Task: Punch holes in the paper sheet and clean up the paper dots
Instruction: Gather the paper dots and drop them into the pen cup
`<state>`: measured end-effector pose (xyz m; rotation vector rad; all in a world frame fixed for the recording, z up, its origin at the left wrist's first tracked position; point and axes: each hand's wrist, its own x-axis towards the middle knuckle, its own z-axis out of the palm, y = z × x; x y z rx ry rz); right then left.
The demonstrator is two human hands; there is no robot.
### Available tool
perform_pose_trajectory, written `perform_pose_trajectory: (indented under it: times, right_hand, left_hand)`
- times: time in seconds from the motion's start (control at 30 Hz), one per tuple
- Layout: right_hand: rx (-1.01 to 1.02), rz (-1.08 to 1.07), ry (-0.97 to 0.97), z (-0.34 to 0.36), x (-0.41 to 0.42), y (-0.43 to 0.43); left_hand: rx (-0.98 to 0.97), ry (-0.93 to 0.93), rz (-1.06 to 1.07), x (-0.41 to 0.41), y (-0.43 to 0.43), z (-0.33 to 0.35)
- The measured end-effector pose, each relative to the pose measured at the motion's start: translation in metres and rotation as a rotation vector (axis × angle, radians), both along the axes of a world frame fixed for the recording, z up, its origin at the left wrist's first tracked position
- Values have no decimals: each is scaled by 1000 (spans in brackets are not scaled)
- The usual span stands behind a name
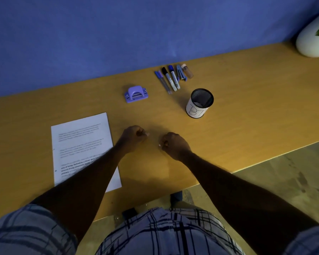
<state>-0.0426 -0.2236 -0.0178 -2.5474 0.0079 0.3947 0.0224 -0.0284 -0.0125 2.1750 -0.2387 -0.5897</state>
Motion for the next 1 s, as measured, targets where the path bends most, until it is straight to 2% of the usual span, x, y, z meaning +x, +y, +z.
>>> perform_pose_trajectory:
  times: [0.13, 0.27, 0.5, 0.57, 0.67, 0.8, 1.0]
  right_hand:
    - [-24, -62, -9, -2, 1, 5]
    - [-82, -27, -37, -6, 1, 7]
    - [-377, 128, -5, -16, 3, 14]
    - [-405, 152, 4, -15, 2, 13]
    - [-351, 19, 17, -11, 1, 0]
    - [-182, -173, 20, -4, 2, -32]
    - [-7, -258, -11, 12, 13, -57]
  left_hand:
    - [0, 6, 6, -2, 6, 3]
    - [-1, 4, 20, -5, 11, 2]
    - [14, -11, 36, -7, 15, 2]
    - [13, -9, 33, -8, 14, 2]
    - [19, -13, 33, -9, 11, 0]
    - [31, -28, 27, -9, 5, -4]
    - [160, -127, -99, -17, -19, -7]
